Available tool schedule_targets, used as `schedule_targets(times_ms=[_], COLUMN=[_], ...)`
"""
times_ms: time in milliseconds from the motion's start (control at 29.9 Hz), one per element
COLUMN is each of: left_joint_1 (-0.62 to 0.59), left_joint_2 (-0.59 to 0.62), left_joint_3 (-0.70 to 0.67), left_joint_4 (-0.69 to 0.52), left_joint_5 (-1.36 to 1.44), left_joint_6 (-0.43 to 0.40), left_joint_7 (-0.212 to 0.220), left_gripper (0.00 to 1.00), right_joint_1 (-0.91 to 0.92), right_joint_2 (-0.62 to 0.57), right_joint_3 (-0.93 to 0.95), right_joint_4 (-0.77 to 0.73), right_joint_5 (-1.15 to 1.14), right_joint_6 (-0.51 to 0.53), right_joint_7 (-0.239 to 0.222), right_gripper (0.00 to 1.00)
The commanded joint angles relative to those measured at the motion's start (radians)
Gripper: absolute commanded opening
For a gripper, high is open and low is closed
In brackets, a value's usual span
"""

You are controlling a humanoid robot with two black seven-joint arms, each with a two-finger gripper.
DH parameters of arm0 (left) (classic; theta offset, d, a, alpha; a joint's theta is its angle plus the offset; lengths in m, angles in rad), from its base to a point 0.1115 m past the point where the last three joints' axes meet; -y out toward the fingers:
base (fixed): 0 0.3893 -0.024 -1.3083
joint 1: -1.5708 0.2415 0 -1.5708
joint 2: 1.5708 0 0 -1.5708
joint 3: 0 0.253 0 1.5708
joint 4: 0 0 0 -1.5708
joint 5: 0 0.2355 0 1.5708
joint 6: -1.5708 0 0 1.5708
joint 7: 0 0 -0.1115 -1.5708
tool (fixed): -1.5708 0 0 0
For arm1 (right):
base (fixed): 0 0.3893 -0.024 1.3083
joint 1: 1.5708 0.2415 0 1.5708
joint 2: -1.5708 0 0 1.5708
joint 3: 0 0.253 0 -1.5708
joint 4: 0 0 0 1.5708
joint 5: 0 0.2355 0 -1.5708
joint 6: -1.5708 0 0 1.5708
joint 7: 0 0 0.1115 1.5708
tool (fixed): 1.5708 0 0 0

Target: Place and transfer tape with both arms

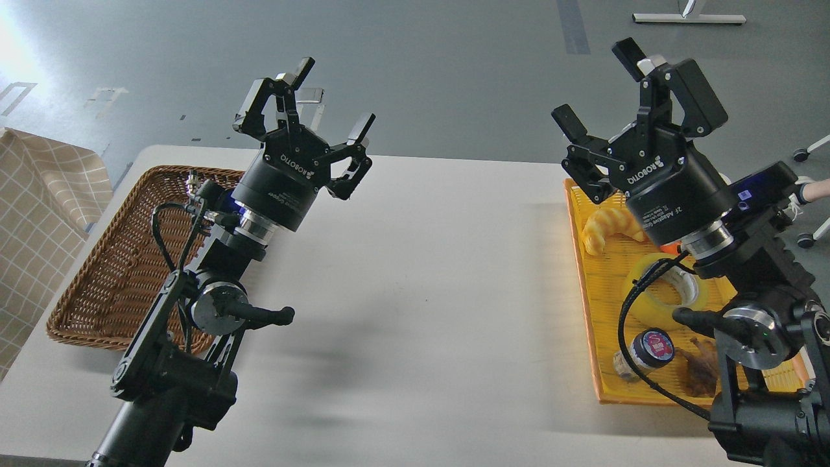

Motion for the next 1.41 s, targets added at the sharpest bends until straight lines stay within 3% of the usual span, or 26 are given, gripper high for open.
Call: schedule_targets(times_ms=[0, 201, 903, 1071, 1372], left_joint_1=[0.003, 0.004, 0.023, 0.025, 0.023], left_joint_2=[0.000, 0.000, 0.000, 0.000, 0.000], left_joint_3=[0.003, 0.003, 0.005, 0.005, 0.005], left_joint_4=[0.000, 0.000, 0.000, 0.000, -0.003], left_joint_5=[0.002, 0.002, 0.001, 0.001, 0.004], left_joint_6=[0.010, 0.021, 0.064, 0.064, 0.064], left_joint_7=[0.000, -0.002, -0.002, -0.002, -0.002], left_gripper=[0.98, 0.98, 0.98, 0.98, 0.98], right_joint_1=[0.003, 0.003, -0.066, -0.117, -0.154], right_joint_2=[0.000, -0.012, -0.466, -0.509, -0.472], right_joint_3=[-0.001, 0.002, 0.081, 0.147, 0.399], right_joint_4=[0.001, 0.001, -0.022, -0.019, -0.013], right_joint_5=[-0.011, -0.027, -0.044, -0.036, -0.034], right_joint_6=[0.002, 0.001, -0.016, -0.001, 0.015], right_joint_7=[0.006, 0.006, 0.003, 0.009, 0.020], right_gripper=[1.00, 1.00, 1.00, 1.00, 1.00])
